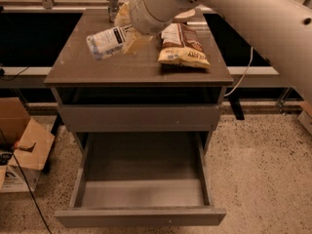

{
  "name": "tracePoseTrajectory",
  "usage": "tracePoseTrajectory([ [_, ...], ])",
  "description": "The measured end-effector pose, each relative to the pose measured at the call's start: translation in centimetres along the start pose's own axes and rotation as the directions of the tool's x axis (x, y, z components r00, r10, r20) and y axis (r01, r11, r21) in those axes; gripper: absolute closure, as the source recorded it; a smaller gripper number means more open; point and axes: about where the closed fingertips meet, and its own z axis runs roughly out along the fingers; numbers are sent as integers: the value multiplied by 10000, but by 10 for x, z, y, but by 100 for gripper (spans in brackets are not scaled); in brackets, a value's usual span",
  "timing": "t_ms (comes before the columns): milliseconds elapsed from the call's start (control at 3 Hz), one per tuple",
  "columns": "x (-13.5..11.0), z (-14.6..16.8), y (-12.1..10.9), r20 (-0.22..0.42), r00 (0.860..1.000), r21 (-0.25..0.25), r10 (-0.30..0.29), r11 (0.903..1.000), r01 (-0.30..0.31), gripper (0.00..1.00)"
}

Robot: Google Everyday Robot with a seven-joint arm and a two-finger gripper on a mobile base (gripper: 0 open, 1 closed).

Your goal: Pick blue plastic bottle from middle drawer and place on counter

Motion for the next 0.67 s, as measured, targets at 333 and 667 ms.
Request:
tracePoseTrajectory([
  [333, 13, 21, -9, -80, 9992, -303, 389, 9988, -391, 67],
  [667, 30, 52, -12, -154, 9951, -896, 975, 9911, -985, 36],
])
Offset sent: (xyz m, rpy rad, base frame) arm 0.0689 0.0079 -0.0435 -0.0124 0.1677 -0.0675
